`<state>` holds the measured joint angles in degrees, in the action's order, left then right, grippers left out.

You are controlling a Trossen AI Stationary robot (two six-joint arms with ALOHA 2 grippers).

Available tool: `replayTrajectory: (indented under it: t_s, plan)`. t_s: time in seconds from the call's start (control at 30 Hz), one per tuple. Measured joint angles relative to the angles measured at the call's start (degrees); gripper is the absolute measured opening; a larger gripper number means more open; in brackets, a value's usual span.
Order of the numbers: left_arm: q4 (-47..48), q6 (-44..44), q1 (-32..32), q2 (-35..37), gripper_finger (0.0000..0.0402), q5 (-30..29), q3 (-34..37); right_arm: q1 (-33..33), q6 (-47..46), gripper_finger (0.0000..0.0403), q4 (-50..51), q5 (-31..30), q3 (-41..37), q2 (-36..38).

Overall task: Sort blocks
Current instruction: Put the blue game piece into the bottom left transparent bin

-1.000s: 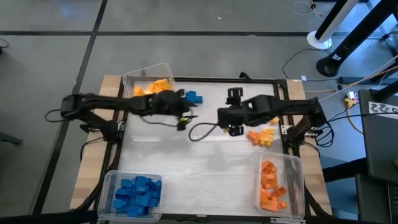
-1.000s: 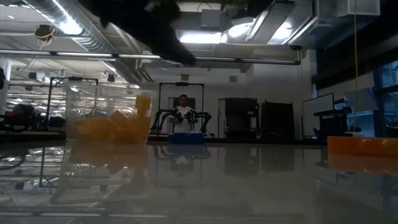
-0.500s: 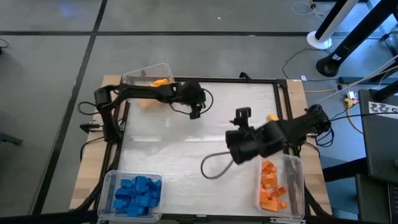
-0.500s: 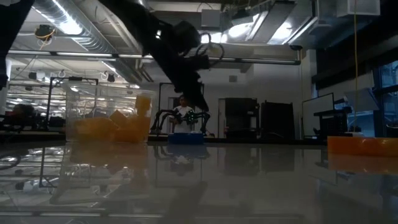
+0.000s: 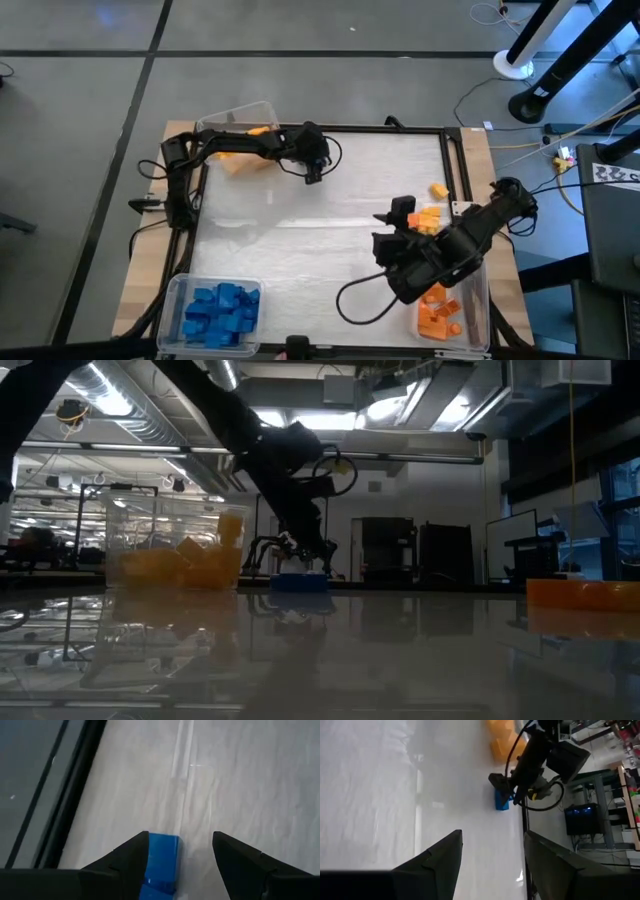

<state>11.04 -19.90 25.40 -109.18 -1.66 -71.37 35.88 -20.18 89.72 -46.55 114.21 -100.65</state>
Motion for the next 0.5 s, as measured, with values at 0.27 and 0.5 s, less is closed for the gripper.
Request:
replayTrajectory:
  t_s: [0.27, 0.5]
  plan:
    - [-3.30, -3.08, 0.73, -4.22, 0.0210, -0.06, 0.00, 0.48, -5.23, 0.0214, 0.00, 0.34, -6.76, -0.12]
    - [-5.92, -3.19, 1.89, -5.38, 0.0210, -4.52, 0.03, 0.48, -9.18, 0.0214, -0.21, 0.73, -12.26, -0.14]
